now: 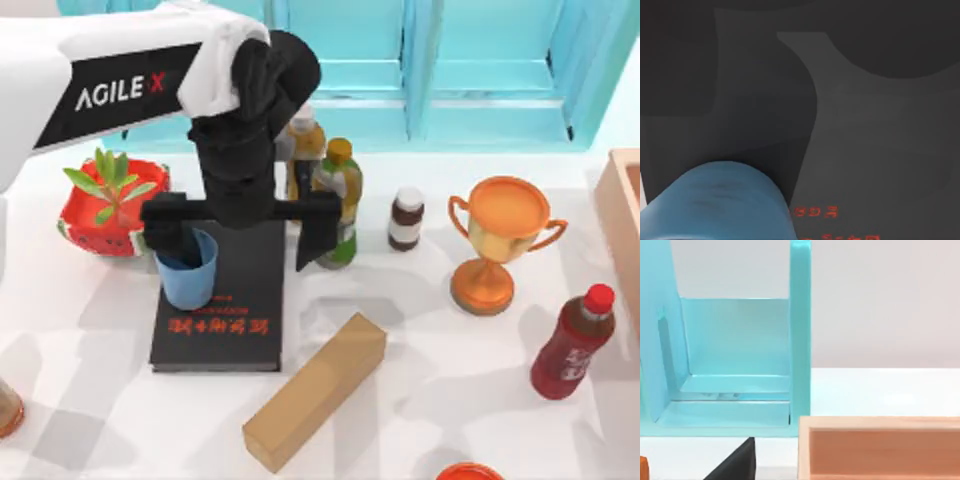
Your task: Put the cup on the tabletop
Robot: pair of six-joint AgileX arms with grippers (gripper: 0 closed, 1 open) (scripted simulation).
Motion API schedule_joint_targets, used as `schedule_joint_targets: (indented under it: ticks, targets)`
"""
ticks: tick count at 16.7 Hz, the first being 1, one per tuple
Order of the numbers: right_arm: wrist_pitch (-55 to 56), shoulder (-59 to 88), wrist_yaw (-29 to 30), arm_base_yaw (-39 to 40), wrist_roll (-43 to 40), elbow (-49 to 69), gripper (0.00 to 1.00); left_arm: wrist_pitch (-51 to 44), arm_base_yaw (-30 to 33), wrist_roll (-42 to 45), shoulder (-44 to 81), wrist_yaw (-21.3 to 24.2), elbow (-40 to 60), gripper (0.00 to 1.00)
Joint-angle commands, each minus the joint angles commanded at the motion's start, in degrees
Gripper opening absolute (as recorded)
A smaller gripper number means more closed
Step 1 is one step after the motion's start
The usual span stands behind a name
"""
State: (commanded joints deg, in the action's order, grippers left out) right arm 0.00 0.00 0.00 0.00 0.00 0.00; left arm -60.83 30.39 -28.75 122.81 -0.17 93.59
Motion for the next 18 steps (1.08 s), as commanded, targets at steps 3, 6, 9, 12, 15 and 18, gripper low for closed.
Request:
schedule_joint_targets:
  ticks: [3, 6, 9, 12, 15, 18]
  targets:
    - [0.00, 0.00, 0.00, 0.00, 0.00, 0.00, 1.00, 0.00, 0.00, 0.00, 0.00, 0.00, 0.00, 0.77]
    - [0.00, 0.00, 0.00, 0.00, 0.00, 0.00, 1.00, 0.00, 0.00, 0.00, 0.00, 0.00, 0.00, 0.55]
    - [0.00, 0.00, 0.00, 0.00, 0.00, 0.00, 1.00, 0.00, 0.00, 0.00, 0.00, 0.00, 0.00, 0.32]
    - [0.00, 0.00, 0.00, 0.00, 0.00, 0.00, 1.00, 0.00, 0.00, 0.00, 0.00, 0.00, 0.00, 0.10]
    - [0.00, 0.00, 0.00, 0.00, 0.00, 0.00, 1.00, 0.00, 0.00, 0.00, 0.00, 0.00, 0.00, 0.00]
    - [0.00, 0.00, 0.00, 0.00, 0.00, 0.00, 1.00, 0.00, 0.00, 0.00, 0.00, 0.00, 0.00, 0.00]
